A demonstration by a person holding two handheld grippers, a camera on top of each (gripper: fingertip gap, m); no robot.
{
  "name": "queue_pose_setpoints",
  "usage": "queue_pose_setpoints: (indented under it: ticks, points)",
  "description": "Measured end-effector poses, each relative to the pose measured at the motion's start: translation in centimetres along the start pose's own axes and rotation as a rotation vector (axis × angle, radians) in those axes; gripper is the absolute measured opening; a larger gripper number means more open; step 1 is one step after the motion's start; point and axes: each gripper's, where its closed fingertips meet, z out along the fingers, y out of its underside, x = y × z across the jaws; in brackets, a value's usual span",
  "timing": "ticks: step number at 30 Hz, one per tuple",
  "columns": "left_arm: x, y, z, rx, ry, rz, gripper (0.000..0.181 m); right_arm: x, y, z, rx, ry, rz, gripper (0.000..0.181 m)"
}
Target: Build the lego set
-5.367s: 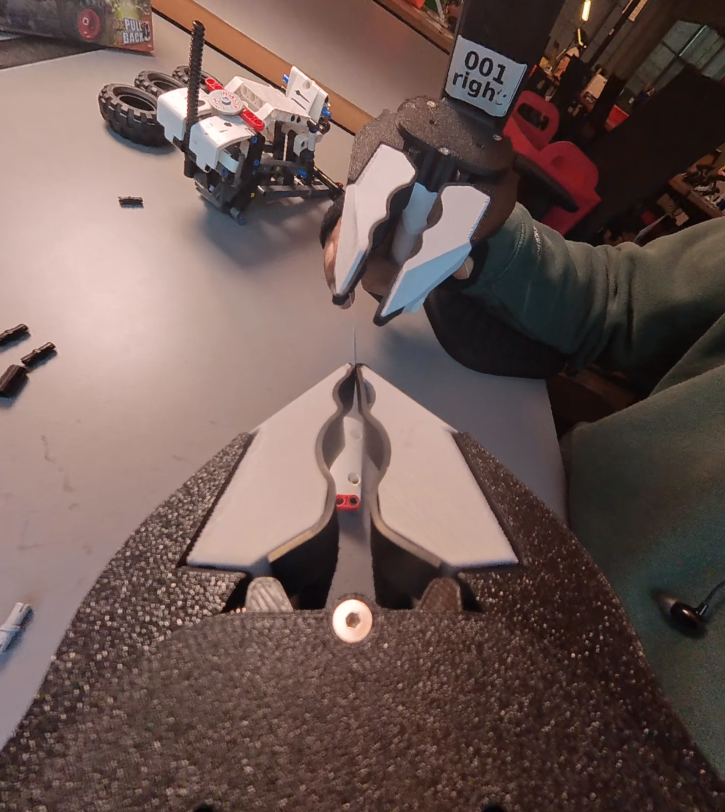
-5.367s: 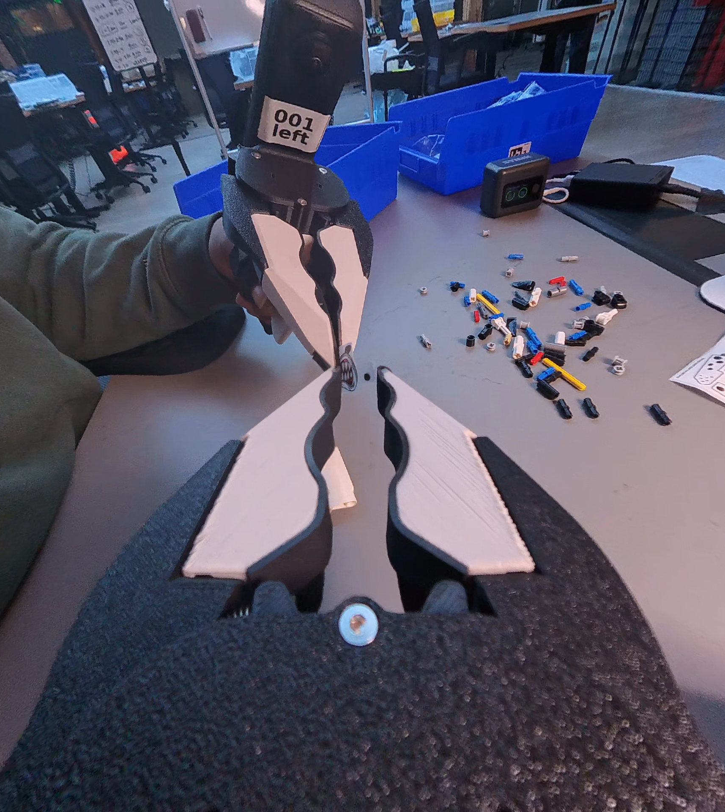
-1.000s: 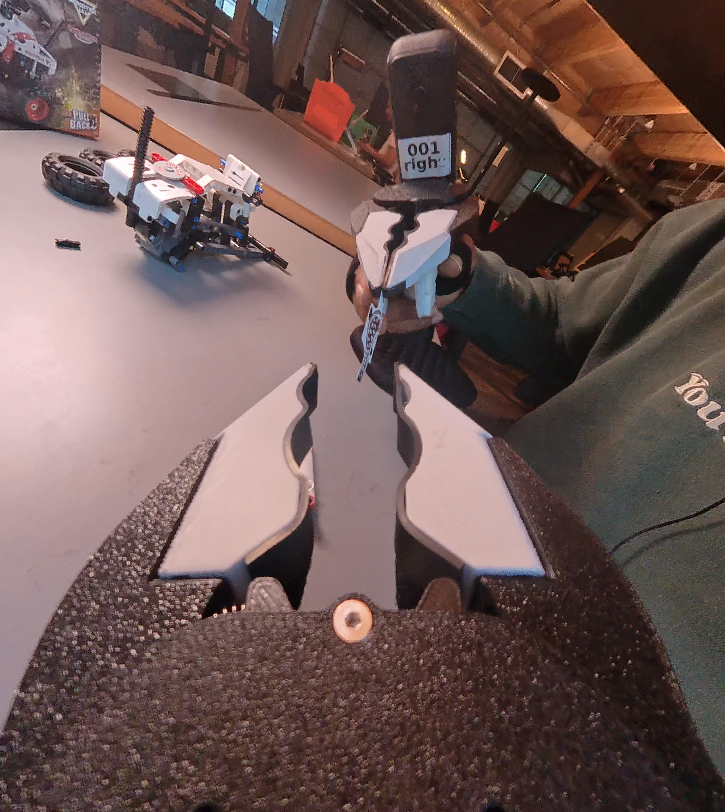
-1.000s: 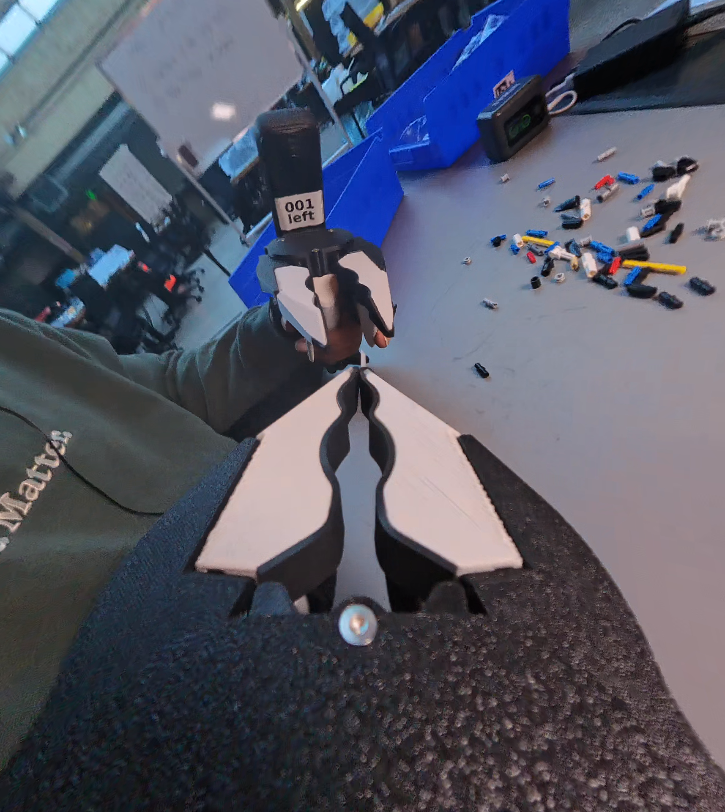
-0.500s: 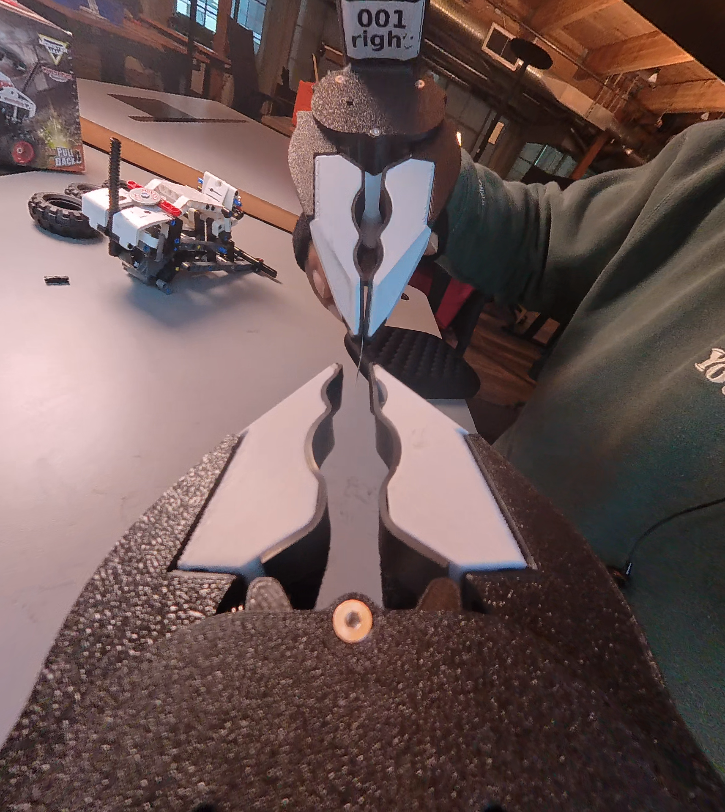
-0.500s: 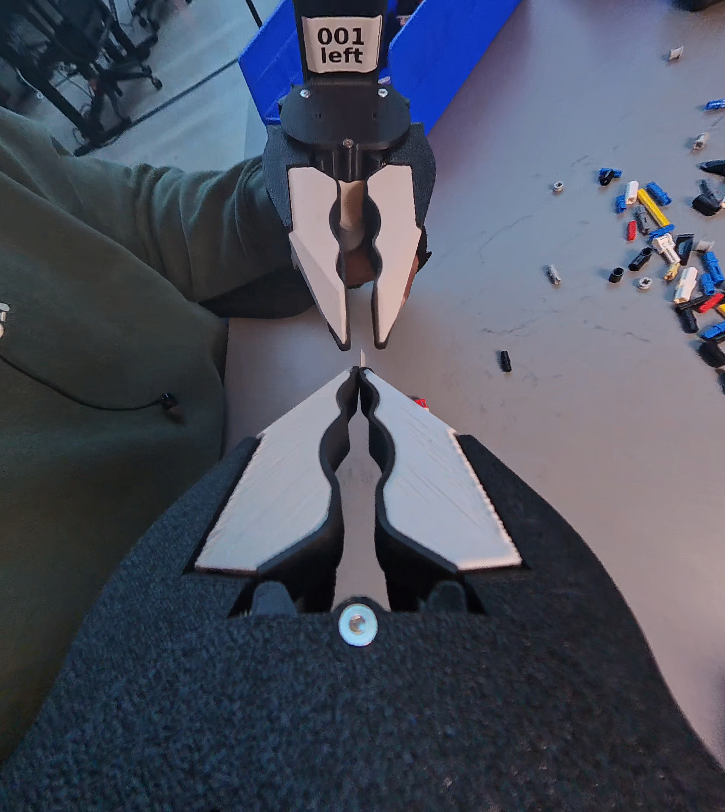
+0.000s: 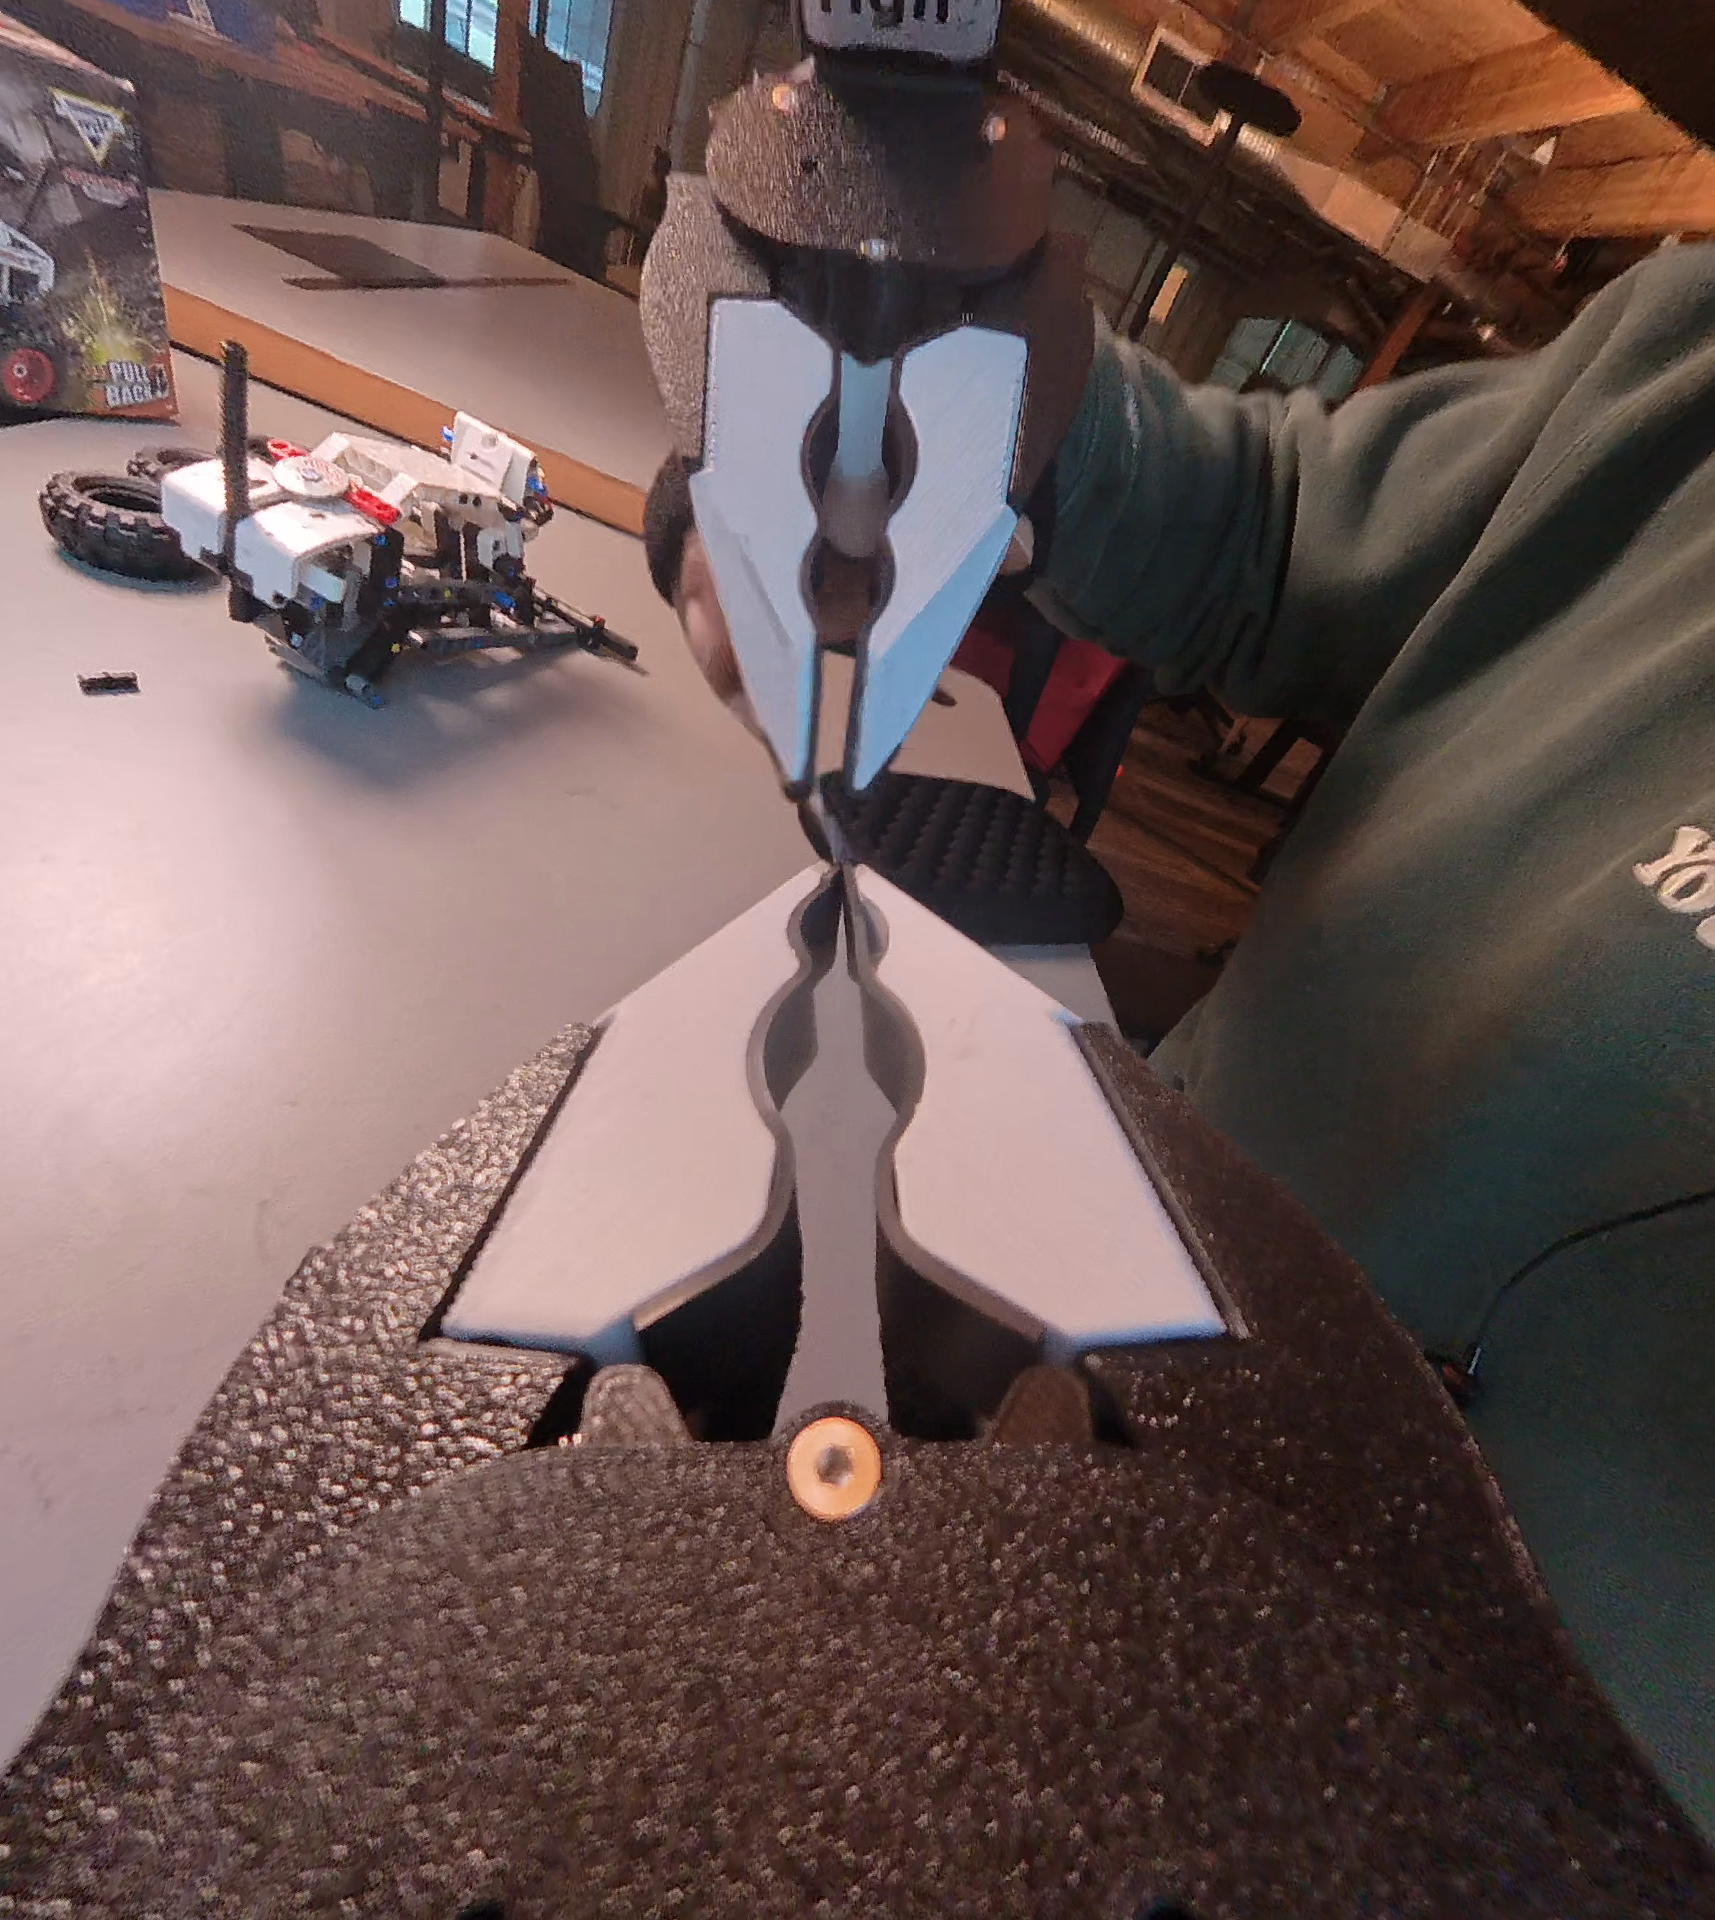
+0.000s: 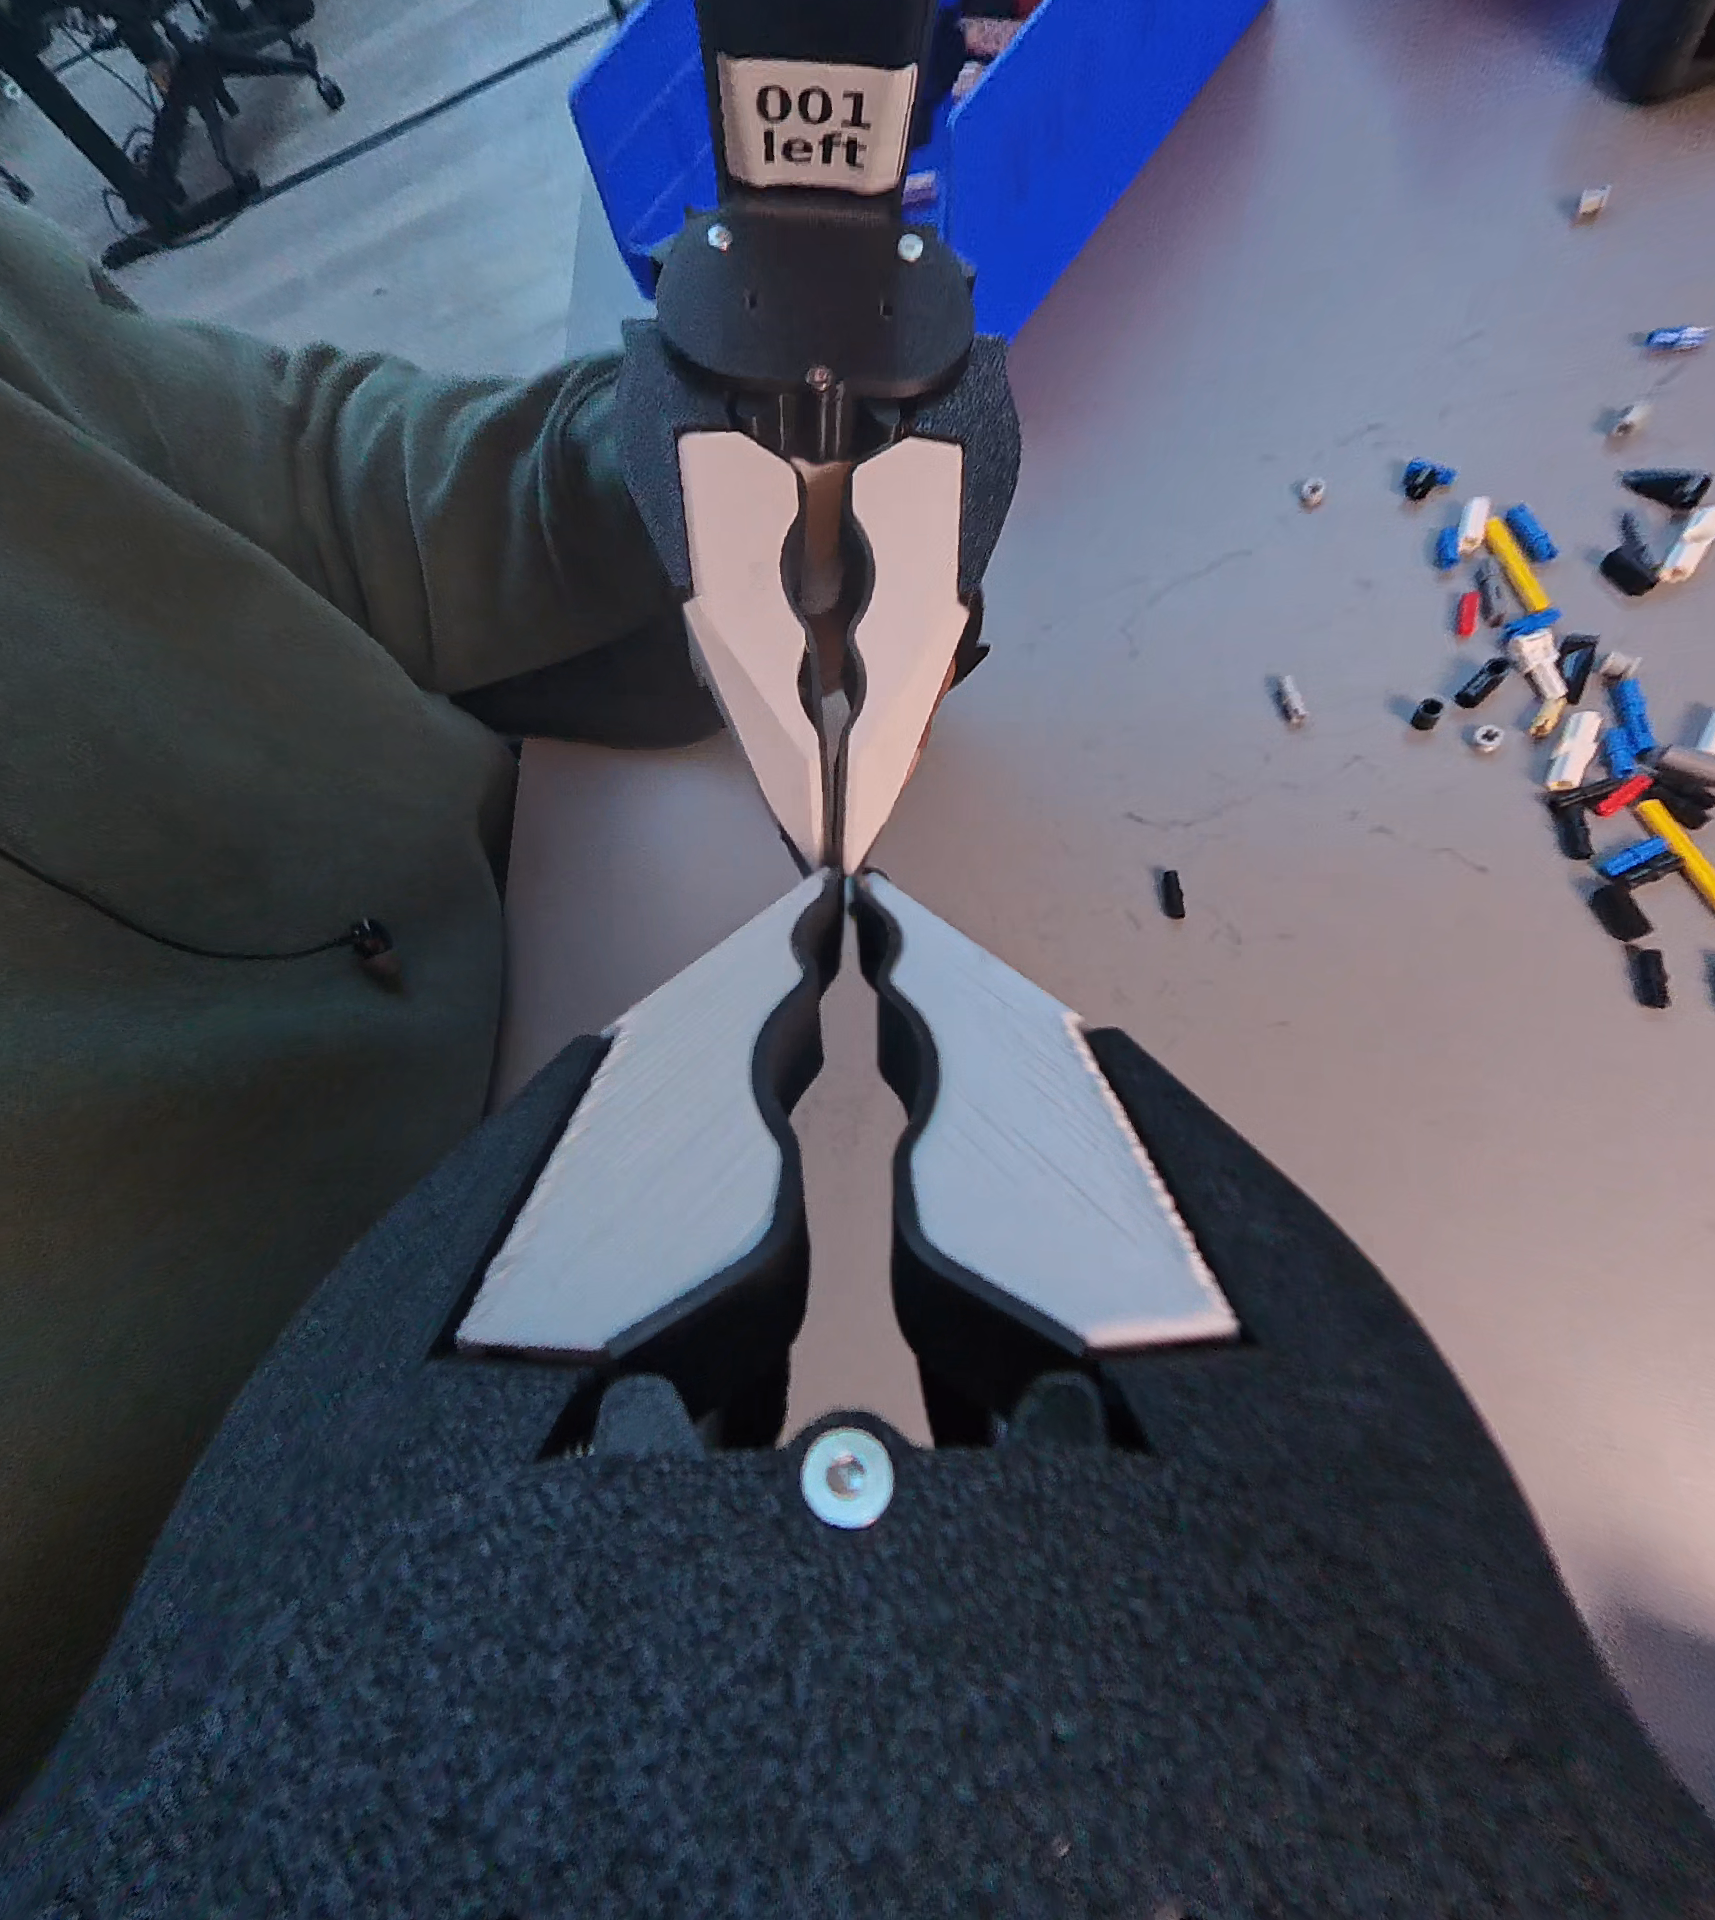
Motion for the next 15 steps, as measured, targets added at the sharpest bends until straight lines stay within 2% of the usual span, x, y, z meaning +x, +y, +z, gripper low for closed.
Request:
queue_pose_setpoints:
  ticks: [3,5,8,12,15]
  points:
    - [-0.5,-2.3,-1.2,0.146,-0.005,-0.066,0.0,-0.6,-2.2,-0.7,0.149,-0.02,-0.007,0.035]
    - [-0.7,-3.4,-2.1,0.224,0.011,-0.1,0.0,-0.4,-3.3,-1.1,0.25,0.024,-0.045,0.057]
    - [-0.9,-4.2,-2.6,0.285,0.013,-0.121,0.0,0.0,-4.6,-2.3,0.4,0.098,-0.086,0.059]
    - [-1.6,-6.2,-4.3,0.485,0.038,-0.213,0.0,-0.2,-4.0,-1.0,0.543,0.119,0.023,0.038]
    - [-1.8,-7.0,-5.2,0.585,0.058,-0.265,0.0,0.4,-4.5,-0.6,0.734,0.128,0.159,0.023]
